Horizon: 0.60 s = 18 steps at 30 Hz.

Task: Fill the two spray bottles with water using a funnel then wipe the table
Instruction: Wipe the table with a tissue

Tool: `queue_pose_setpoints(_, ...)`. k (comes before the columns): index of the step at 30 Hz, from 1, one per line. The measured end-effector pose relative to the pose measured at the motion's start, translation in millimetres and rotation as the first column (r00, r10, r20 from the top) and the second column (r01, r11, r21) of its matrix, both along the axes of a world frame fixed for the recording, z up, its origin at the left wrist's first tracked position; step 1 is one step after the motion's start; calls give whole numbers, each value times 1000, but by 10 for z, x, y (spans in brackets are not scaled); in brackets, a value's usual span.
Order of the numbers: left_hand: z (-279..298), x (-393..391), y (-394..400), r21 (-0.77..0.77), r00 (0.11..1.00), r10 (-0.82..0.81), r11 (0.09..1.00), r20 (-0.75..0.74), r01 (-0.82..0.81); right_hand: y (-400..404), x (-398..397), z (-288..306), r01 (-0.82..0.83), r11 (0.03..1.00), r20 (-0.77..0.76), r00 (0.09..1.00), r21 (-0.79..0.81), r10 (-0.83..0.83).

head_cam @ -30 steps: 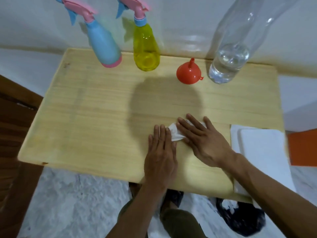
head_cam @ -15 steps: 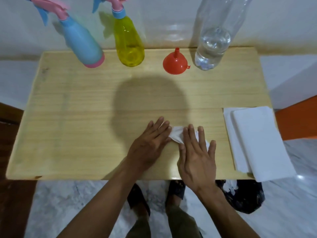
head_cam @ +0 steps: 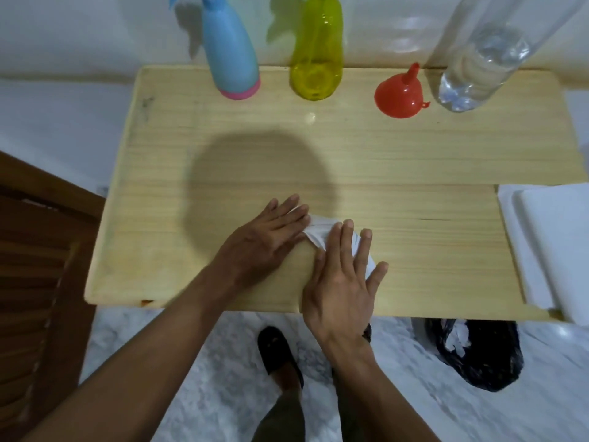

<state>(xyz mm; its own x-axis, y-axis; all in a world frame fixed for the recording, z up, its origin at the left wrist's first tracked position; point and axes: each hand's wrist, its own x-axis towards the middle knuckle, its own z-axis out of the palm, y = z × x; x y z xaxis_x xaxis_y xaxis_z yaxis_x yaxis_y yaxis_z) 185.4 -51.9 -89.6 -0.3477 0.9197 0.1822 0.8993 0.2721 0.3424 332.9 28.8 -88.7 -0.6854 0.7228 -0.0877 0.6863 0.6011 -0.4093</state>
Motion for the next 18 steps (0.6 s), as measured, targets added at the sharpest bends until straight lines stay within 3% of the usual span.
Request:
queue_pose_setpoints(12,-18,-453,-1239,67,978,208,976,-9,-207,-895,-718,43,-246,969,32,969,-32,247)
queue_pose_setpoints(18,-90,-241,-1648,138,916,400,910,-37,-392,-969,-790,-18,-509,856,-9,859,90,512)
